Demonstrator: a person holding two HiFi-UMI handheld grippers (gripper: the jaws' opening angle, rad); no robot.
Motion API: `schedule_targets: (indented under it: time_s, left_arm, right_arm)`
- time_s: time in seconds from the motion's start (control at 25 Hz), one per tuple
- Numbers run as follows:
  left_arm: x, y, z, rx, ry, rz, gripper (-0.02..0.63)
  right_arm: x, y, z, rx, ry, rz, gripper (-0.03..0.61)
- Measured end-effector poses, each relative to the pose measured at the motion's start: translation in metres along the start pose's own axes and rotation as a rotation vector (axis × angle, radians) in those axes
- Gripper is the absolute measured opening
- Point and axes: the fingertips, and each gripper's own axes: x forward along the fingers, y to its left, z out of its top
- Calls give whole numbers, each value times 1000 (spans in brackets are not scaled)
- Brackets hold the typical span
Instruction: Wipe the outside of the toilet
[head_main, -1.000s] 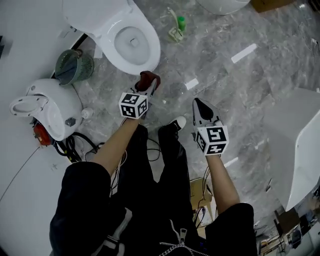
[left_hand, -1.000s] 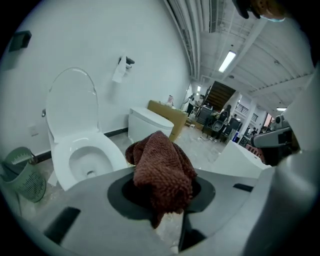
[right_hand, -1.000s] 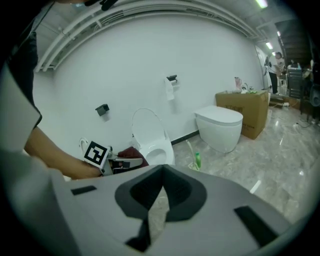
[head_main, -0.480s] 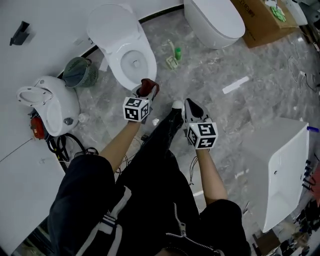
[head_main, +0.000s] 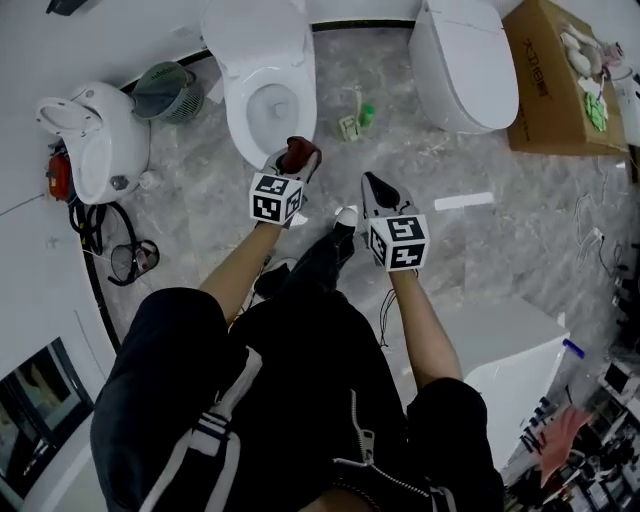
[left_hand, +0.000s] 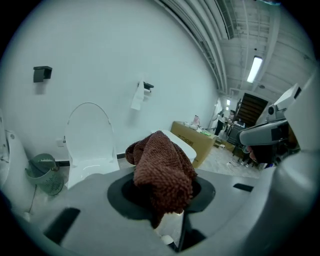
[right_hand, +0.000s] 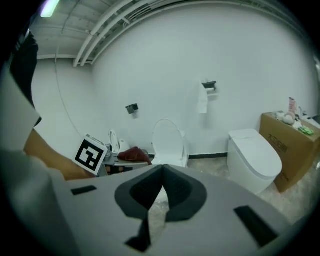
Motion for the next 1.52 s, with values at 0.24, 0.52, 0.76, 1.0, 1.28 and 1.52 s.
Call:
schedule_targets:
  time_s: [0.24,0.52,0.76,1.0,1.28,1.52]
  left_arm:
    - [13,12,27,-48,-23,91,114]
    - [40,29,38,-124,-49,231,114]
    - [66,27,40,-229,-58,422,114]
    - [76,16,36,-417,-105,639,114]
    - [113,7,-27,-600,-92,752,114]
    - [157,28,-116,-691,-41,785,115]
  right_arm:
    - [29,-26,46,-113,41,110,3]
    - [77,-61,76,-196,82,261,3]
    - [114,-100,79,-314,154,473,5]
    - [143,-141,100,-407,209,645,4]
    - [187,-189,61,-395,296,686,3]
    - [227,-207,18,-396,328,690,3]
